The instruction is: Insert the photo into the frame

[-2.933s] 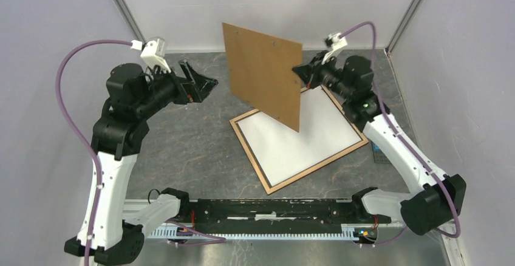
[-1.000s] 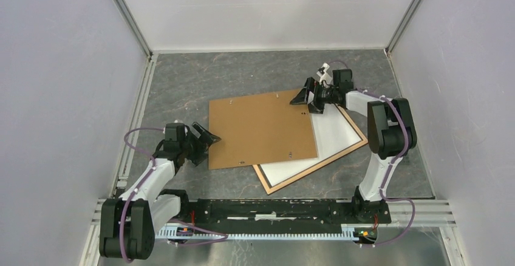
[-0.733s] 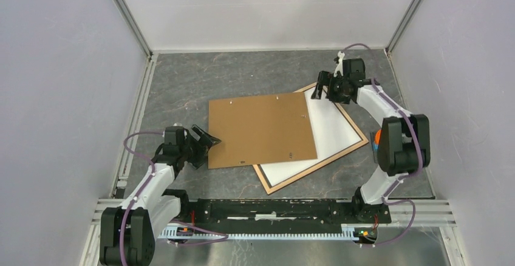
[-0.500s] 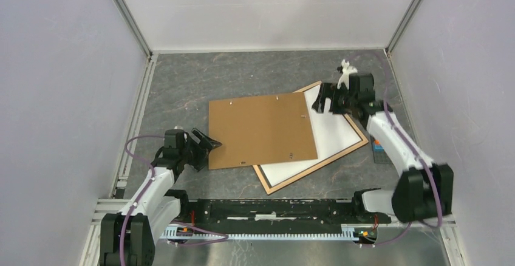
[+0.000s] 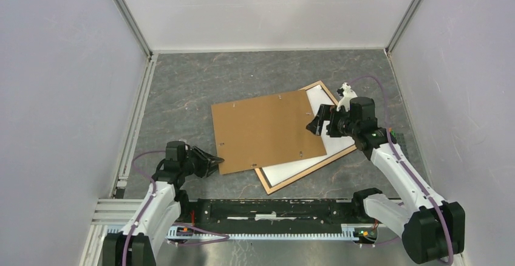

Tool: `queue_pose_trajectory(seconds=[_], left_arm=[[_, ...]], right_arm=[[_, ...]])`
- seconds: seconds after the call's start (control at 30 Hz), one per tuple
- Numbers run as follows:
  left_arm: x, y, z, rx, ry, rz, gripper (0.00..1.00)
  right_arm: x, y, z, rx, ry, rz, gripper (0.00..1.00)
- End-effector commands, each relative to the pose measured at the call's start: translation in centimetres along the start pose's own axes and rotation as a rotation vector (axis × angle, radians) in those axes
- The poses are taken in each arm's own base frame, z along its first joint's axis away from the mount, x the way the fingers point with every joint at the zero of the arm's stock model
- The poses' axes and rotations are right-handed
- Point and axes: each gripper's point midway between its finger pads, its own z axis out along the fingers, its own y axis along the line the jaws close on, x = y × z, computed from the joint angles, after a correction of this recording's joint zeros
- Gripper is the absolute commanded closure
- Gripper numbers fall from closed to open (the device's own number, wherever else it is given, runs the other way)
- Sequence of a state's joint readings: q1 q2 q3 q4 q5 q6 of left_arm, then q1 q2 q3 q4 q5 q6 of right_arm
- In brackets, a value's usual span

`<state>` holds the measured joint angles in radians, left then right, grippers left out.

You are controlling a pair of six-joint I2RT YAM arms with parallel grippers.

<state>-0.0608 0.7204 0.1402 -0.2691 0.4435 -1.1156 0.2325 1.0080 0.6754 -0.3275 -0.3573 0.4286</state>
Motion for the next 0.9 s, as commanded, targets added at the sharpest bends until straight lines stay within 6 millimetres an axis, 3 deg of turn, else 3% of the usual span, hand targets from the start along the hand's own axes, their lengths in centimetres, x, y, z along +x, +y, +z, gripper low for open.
queue_pose_trajectory(seconds=[0.0,0.07,0.17,0.3,0.5,0.63,0.87], left_arm=[[1.0,-3.4,-1.0,0.168,0.055,-0.023,0.66],[1.1,-5.0,-1.6,0.24,0.053,0.029,0.66],[1.1,-7.1,-2.5,0.358,0.046,0.067,0.58],[1.4,-8.5,-2.9,0.433,0.073,0.082,0.52],[2.1,-10.0,-2.9,0.483,0.137,0.119,0.53],[2.5,-10.2,-2.3,0.477,0.158,0.139,0.61],[3.5,-11.2,-1.6,0.473,0.148,0.238,0.87]], right_arm=[[-3.5,-1.1,-1.1,0.082,-0.107,-0.049,0.02],[-3.4,-2.0,-1.1,0.104,-0.095,-0.057,0.02],[-3.6,-3.0,-1.3,0.13,-0.094,-0.061,0.02],[-3.6,-3.4,-1.4,0.138,-0.1,-0.068,0.02],[-3.5,-3.6,-1.2,0.129,-0.098,-0.061,0.02],[-3.0,-3.5,-0.8,0.109,-0.094,-0.044,0.02],[-2.5,-4.1,-0.6,0.131,-0.076,-0.048,0.02]])
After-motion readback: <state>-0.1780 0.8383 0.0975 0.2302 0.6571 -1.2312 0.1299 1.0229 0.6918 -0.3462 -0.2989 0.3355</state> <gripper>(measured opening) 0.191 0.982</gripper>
